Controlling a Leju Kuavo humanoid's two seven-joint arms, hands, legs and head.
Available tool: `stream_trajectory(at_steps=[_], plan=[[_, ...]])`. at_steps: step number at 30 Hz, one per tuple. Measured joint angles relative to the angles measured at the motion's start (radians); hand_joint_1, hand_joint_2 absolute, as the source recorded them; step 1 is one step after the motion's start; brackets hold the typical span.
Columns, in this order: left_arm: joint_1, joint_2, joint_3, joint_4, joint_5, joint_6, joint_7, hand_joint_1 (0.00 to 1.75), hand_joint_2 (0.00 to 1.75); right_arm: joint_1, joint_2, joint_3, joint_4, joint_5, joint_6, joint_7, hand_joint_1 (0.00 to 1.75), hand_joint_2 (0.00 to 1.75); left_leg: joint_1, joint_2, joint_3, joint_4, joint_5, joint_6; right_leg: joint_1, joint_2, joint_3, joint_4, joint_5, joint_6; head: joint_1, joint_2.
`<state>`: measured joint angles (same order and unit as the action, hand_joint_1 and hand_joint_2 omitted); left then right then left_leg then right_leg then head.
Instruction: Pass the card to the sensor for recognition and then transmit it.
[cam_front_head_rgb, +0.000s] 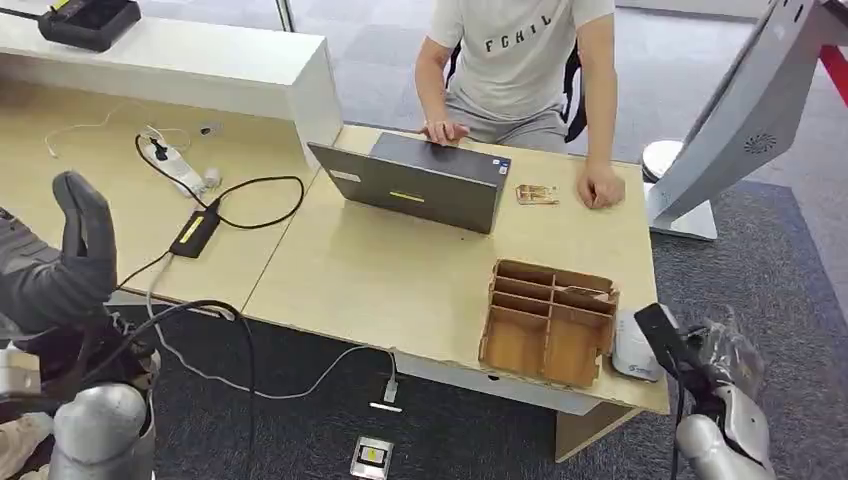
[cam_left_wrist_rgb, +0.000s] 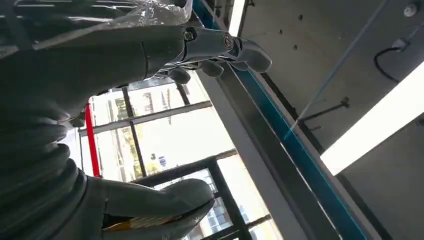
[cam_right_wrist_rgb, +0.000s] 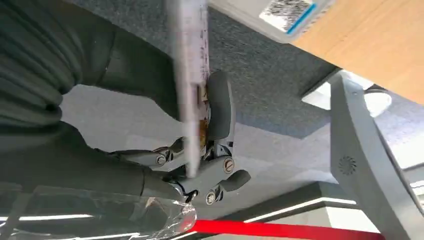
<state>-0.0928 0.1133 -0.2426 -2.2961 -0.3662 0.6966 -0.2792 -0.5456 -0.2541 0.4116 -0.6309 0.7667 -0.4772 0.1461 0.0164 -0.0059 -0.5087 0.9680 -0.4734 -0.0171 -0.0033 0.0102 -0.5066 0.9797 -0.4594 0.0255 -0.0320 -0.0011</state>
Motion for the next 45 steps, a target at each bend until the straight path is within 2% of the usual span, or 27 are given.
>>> stream_trajectory(at_steps=[4, 7, 14, 21, 28, 38, 42, 45], plan=[[-0.001, -0.003, -0.006, 0.001, 0.016, 0.0, -0.017, 0.0, 1.75, -0.023, 0.004, 0.0, -0.047, 0.038, -0.018, -0.001, 1.75, 1.75, 0.0, 0.0, 0.0, 0.0, 0.0, 0.0, 0.0, 0.0, 0.0, 0.0, 0.0, 0.0, 0.0, 0.0], [-0.001, -0.008, -0.01, 0.006, 0.033, 0.0, -0.037, 0.0, 1.75, -0.043, 0.002, 0.002, -0.112, 0.097, -0.014, 0.024, 1.75, 1.75, 0.0, 0.0, 0.0, 0.0, 0.0, 0.0, 0.0, 0.0, 0.0, 0.0, 0.0, 0.0, 0.0, 0.0], [0.0, -0.02, -0.014, 0.019, 0.071, 0.0, -0.076, 0.0, 1.75, -0.104, -0.016, 0.008, -0.294, 0.195, 0.065, 0.083, 1.75, 1.75, 0.0, 0.001, 0.0, 0.0, 0.0, 0.0, 0.0, 0.0, 0.0, 0.0, 0.0, 0.0, 0.0, 0.0], [0.002, -0.035, -0.014, 0.031, 0.088, 0.0, -0.096, 0.0, 1.75, -0.196, -0.018, 0.029, -0.403, 0.242, 0.142, 0.096, 1.75, 1.75, 0.0, 0.001, 0.0, 0.0, 0.0, 0.0, 0.0, 0.0, -0.001, 0.0, 0.0, 0.0, 0.0, 0.0], [0.006, -0.048, -0.014, 0.039, 0.103, 0.0, -0.113, 0.0, 1.75, -0.297, -0.011, 0.066, -0.394, 0.266, 0.165, 0.108, 1.75, 1.75, 0.0, 0.001, -0.001, 0.0, 0.0, 0.0, 0.0, 0.0, -0.001, 0.001, 0.0, 0.0, 0.0, 0.0], [0.024, -0.053, -0.015, 0.042, 0.121, 0.0, -0.113, 0.0, 1.75, -0.401, 0.007, 0.108, -0.301, 0.291, 0.172, 0.149, 1.75, 1.75, 0.0, 0.0, -0.001, 0.0, 0.0, 0.0, 0.0, 0.0, -0.001, 0.0, 0.0, 0.0, 0.0, 0.0], [0.026, -0.053, -0.016, 0.043, 0.144, 0.0, -0.113, 0.0, 1.75, -0.424, 0.002, 0.117, -0.262, 0.297, 0.176, 0.163, 1.75, 1.75, 0.0, 0.0, -0.001, 0.001, 0.0, 0.0, 0.0, 0.0, -0.001, 0.0, 0.0, 0.0, 0.0, 0.0], [0.026, -0.051, -0.019, 0.047, 0.182, 0.0, -0.121, 0.0, 1.75, -0.425, -0.023, 0.121, -0.249, 0.299, 0.187, 0.179, 1.75, 1.75, 0.0, 0.0, -0.001, 0.002, 0.0, 0.0, 0.0, 0.0, -0.001, 0.0, 0.0, 0.0, 0.0, 0.0]])
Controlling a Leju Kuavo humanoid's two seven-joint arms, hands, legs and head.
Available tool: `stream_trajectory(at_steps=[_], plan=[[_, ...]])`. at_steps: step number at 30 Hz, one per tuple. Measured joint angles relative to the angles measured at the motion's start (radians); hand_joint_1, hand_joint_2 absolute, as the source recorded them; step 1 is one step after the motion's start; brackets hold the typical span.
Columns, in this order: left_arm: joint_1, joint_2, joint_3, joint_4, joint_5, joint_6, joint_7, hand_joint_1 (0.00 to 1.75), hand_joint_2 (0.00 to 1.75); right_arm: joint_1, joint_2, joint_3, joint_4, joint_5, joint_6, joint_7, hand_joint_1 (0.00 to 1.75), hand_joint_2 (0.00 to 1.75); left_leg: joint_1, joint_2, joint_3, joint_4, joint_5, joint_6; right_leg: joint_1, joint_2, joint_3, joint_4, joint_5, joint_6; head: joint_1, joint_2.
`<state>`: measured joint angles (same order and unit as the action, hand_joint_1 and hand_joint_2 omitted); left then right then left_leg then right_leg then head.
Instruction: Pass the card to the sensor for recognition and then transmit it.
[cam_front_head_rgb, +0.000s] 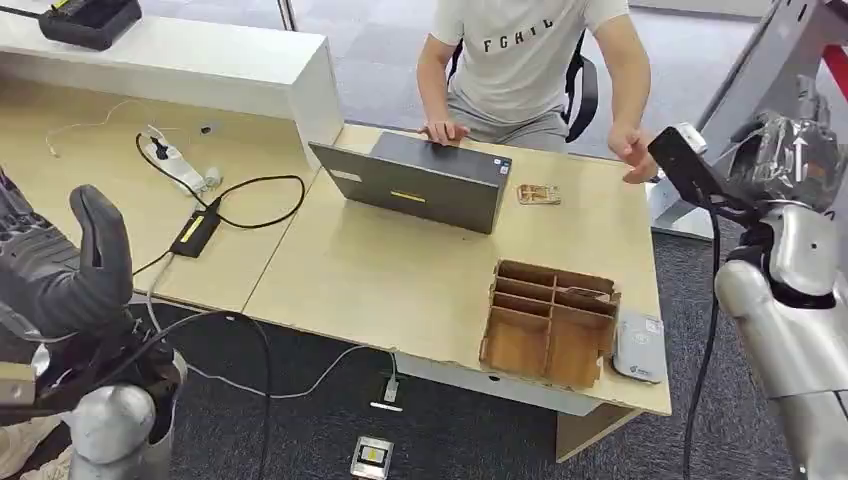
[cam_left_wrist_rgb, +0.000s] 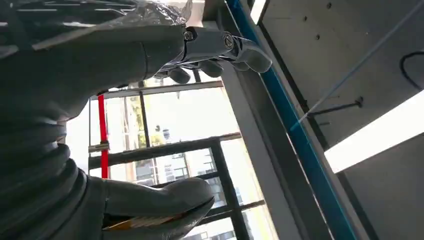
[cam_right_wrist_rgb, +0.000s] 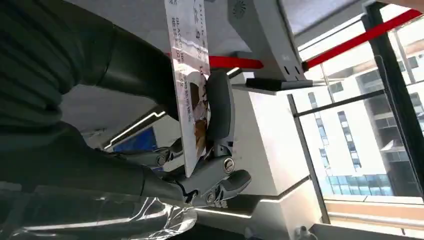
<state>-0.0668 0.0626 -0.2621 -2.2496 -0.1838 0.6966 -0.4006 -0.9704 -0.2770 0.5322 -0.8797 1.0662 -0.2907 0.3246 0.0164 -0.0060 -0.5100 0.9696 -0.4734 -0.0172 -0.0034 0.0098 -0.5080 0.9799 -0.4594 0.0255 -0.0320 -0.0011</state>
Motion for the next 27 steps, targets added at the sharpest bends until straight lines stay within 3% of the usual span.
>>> stream_trajectory(at_steps=[12, 27], plan=[[0.016, 0.003, -0.01, 0.015, 0.056, 0.0, -0.017, 0.0, 1.75, -0.002, -0.082, 0.012, 0.018, 0.056, 0.054, 0.037, 1.75, 1.75, 0.0, 0.0, 0.0, 0.0, 0.0, 0.0, 0.0, 0.001, 0.0, 0.0, 0.0, 0.0, 0.0, 0.0], [0.045, 0.01, -0.01, 0.014, 0.056, 0.0, -0.008, 0.0, 1.75, -0.002, -0.116, 0.014, 0.018, 0.064, 0.061, 0.048, 1.75, 1.75, 0.0, 0.0, 0.0, 0.0, 0.0, 0.0, 0.0, 0.001, 0.0, 0.0, 0.0, 0.0, 0.0, 0.0]])
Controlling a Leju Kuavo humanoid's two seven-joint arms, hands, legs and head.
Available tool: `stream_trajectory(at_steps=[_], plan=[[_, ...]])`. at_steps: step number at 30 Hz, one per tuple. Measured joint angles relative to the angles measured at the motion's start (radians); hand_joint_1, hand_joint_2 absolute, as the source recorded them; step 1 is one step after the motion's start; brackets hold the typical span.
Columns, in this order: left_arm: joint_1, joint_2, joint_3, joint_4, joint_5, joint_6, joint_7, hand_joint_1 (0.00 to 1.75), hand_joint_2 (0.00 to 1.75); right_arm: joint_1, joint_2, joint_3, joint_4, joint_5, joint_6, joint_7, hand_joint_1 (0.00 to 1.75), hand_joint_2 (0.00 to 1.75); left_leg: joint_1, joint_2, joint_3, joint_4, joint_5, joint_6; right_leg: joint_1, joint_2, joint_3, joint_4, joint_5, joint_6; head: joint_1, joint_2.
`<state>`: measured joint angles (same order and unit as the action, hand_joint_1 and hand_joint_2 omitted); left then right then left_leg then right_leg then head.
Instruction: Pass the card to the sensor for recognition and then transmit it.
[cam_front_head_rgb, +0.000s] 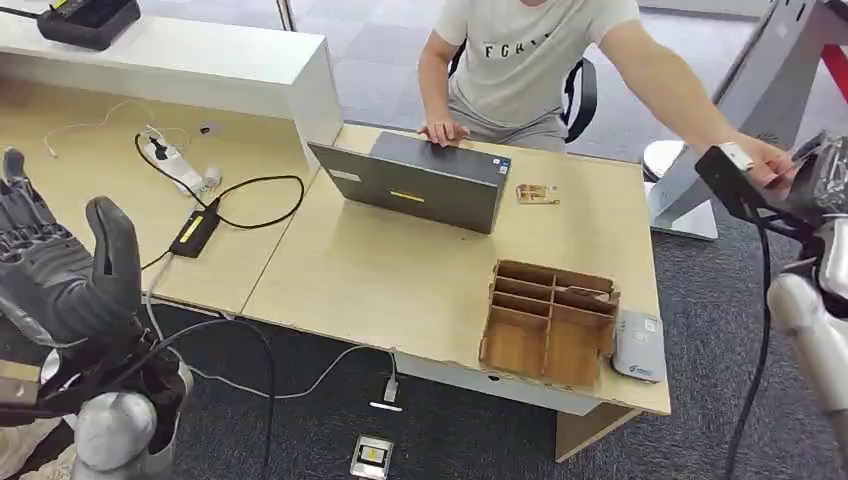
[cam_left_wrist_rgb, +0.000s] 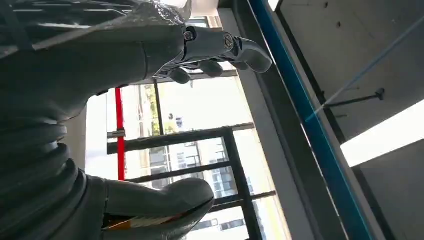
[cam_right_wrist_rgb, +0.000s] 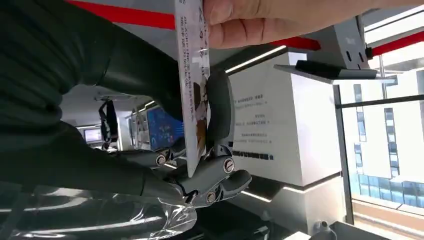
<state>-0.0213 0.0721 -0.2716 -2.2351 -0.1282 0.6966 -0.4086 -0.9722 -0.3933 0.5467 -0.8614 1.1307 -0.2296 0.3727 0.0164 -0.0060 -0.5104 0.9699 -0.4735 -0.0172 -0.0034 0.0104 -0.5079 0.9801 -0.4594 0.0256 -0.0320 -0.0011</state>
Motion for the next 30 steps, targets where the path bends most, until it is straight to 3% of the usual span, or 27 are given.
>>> stream_trajectory(at_steps=[14, 15, 16, 30], plan=[[0.025, 0.003, 0.0, -0.011, -0.012, 0.0, -0.005, 0.0, 1.75, -0.001, -0.006, 0.0, 0.003, 0.003, -0.014, 0.0, 1.75, 1.75, 0.0, 0.0, 0.0, 0.0, 0.0, 0.0, 0.0, -0.001, 0.0, 0.0, 0.0, 0.0, 0.0, 0.0], [0.027, 0.003, 0.0, -0.012, -0.012, 0.0, -0.005, 0.0, 1.75, -0.001, -0.006, 0.0, 0.005, 0.003, -0.016, 0.0, 1.38, 1.75, 0.0, 0.0, -0.001, 0.0, 0.0, 0.0, 0.0, -0.001, 0.0, 0.0, 0.0, 0.0, 0.0, 0.0], [0.029, 0.003, 0.0, -0.012, -0.012, 0.0, -0.005, 0.0, 1.75, -0.001, -0.006, 0.0, 0.005, 0.003, -0.017, 0.0, 0.0, 1.75, 0.0, 0.0, -0.001, 0.0, 0.0, 0.0, 0.0, -0.001, 0.0, 0.0, 0.0, 0.0, 0.0, 0.0], [0.044, 0.003, 0.002, -0.014, 0.0, 0.0, -0.022, 0.0, 1.75, -0.009, -0.003, -0.002, 0.017, -0.01, -0.059, -0.001, 0.0, 1.75, 0.0, 0.0, 0.0, 0.0, 0.0, 0.0, 0.0, -0.001, 0.0, 0.0, 0.0, 0.0, 0.0, 0.0]])
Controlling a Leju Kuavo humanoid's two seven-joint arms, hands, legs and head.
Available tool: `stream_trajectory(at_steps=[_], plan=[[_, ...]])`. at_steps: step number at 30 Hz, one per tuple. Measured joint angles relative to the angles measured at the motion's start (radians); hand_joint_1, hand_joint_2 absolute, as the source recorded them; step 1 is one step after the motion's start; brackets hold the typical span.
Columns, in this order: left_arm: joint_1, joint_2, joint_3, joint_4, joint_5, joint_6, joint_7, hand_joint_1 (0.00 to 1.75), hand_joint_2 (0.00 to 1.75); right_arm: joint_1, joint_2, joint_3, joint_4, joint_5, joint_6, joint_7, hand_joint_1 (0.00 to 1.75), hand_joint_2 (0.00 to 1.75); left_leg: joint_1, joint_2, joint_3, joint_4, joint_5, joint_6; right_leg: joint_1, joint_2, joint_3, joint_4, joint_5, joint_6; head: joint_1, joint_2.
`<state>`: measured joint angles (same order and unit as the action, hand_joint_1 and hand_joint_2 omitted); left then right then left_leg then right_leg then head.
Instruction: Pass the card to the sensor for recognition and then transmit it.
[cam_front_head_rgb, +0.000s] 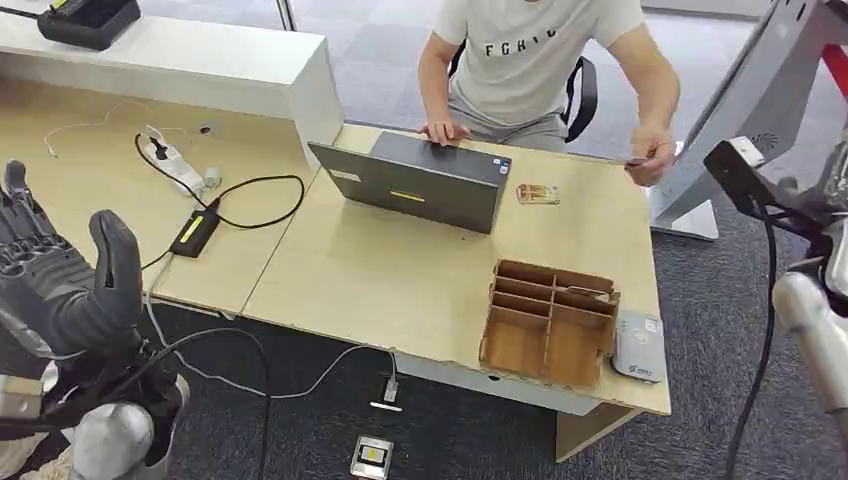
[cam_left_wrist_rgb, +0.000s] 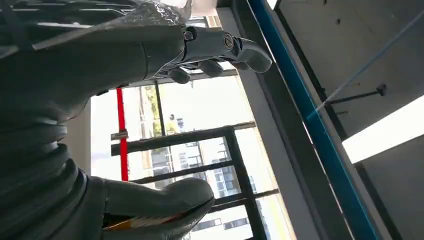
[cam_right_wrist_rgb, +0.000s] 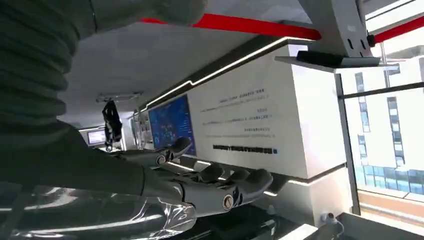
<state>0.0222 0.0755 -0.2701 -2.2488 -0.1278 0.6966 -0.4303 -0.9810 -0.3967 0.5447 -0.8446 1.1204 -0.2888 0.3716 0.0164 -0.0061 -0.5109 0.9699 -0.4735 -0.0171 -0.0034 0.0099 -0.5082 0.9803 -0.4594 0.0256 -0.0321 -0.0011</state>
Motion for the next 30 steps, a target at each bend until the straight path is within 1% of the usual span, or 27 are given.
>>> stream_trajectory(at_steps=[4, 7, 14, 18, 24, 26, 30], plan=[[-0.002, 0.0, 0.0, 0.0, 0.011, 0.0, -0.001, 0.0, 1.75, 0.002, -0.002, -0.008, -0.022, -0.018, -0.024, -0.007, 0.0, 1.75, 0.0, 0.0, 0.0, 0.0, 0.0, 0.0, 0.0, 0.0, 0.0, 0.0, 0.0, 0.0, 0.0, 0.0], [-0.008, 0.0, 0.0, 0.003, 0.021, 0.0, -0.004, 0.0, 1.75, 0.011, -0.011, -0.022, -0.058, -0.029, -0.027, -0.008, 0.0, 1.75, 0.0, 0.0, 0.0, 0.0, 0.0, 0.0, 0.0, 0.0, 0.0, 0.0, 0.0, 0.0, 0.0, 0.0], [-0.027, 0.0, -0.002, 0.021, 0.034, 0.0, -0.016, 0.0, 1.75, 0.058, -0.052, -0.055, -0.184, -0.037, -0.01, -0.012, 0.0, 1.75, 0.0, 0.0, 0.0, 0.0, 0.0, 0.0, 0.0, 0.0, 0.0, 0.0, 0.0, 0.0, 0.0, 0.0], [-0.025, -0.005, 0.002, 0.023, 0.006, 0.0, -0.015, 0.0, 1.75, 0.087, -0.071, -0.075, -0.263, -0.08, -0.015, -0.033, 0.0, 1.75, 0.0, 0.0, 0.0, 0.0, 0.0, 0.0, 0.0, 0.001, 0.0, 0.0, 0.0, 0.0, 0.0, 0.0], [0.015, -0.021, 0.033, 0.01, -0.044, 0.0, 0.0, 0.0, 1.75, 0.147, -0.074, -0.095, -0.414, -0.185, -0.054, -0.085, 0.0, 1.75, 0.0, 0.0, 0.0, 0.0, 0.0, 0.0, 0.0, 0.001, 0.0, 0.0, 0.0, 0.0, 0.0, 0.0], [0.036, -0.03, 0.047, 0.001, -0.053, 0.0, 0.0, 0.0, 1.75, 0.196, -0.072, -0.097, -0.491, -0.217, -0.067, -0.103, 0.0, 1.75, 0.001, 0.0, 0.0, 0.0, 0.0, 0.0, 0.001, 0.0, 0.0, 0.0, 0.0, 0.0, 0.0, 0.0], [0.069, -0.045, 0.07, -0.017, -0.068, 0.0, 0.0, 0.0, 1.75, 0.312, -0.069, -0.096, -0.652, -0.274, -0.089, -0.113, 0.0, 1.75, 0.001, 0.0, 0.0, 0.0, 0.0, 0.0, 0.001, 0.0, 0.0, 0.0, 0.0, 0.0, 0.0, 0.0]])
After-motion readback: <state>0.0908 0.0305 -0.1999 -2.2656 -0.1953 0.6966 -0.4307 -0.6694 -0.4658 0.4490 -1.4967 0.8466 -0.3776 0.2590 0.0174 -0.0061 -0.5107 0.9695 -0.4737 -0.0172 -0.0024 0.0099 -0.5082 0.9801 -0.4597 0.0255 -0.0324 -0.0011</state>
